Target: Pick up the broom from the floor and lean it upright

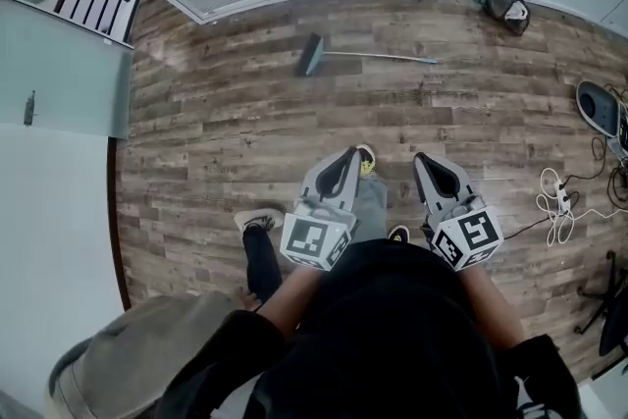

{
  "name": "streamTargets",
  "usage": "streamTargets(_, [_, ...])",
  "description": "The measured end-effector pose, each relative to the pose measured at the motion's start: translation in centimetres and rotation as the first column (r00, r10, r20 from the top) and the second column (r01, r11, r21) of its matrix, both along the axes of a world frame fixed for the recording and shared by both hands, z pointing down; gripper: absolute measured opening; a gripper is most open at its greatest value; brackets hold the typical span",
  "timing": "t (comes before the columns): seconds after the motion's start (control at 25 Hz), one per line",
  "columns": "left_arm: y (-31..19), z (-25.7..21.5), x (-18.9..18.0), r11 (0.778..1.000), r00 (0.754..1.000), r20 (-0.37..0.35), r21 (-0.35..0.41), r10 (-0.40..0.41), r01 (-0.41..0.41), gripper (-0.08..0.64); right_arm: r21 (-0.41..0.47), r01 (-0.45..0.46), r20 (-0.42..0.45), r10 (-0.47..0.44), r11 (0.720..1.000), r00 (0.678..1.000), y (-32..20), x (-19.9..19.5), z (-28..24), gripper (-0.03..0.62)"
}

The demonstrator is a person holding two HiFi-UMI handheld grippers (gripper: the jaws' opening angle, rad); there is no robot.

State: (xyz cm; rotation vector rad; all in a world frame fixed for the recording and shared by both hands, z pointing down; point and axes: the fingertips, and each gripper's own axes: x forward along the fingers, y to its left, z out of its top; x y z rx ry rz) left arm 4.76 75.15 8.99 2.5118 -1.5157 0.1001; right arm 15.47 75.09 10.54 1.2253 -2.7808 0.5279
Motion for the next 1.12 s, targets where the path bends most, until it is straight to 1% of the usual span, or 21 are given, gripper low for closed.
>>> streamTargets(0.12, [-4.6,0.4,-1.6,1.000,1.000,-0.002,-0.023,0.012,-0.012,0.021,-0.007,0.012,-0.008,-0.012,1.000,1.000,-4.7,-2.0,0.1,0.018])
streamTargets(0.32, [-12.0,-0.1,-4.3,1.000,1.000,-0.004,-0.021,0.021,-0.021,0.021,-0.003,0.033,-0.012,-0.033,0.999,0.999,-12.3,-5.2,-0.2,0.018])
streamTargets(0.6, [-19.7,-0.1,-8.3,0.998,0.999,-0.022,-0.047,0.033,-0.034,0.021,-0.022,0.025,-0.019,-0.026,0.999,0.999,-20.2,-9.1,-0.2,0.018])
streamTargets(0.88, [-24.8,0.5,-11.8,0.998,0.998,-0.031,-0.033,0.050,-0.051,0.021,-0.019,0.022,-0.049,-0.023,1.000,0.999,-25.2,-11.8,-0.1,0.018])
streamTargets(1.12, [-26.8,1.0,-12.4,0.998,0.997,-0.053,-0.042,0.054,-0.057,0.021,-0.047,0.001,-0.055,-0.003,0.999,0.998,-26.9,-11.7,0.3,0.018])
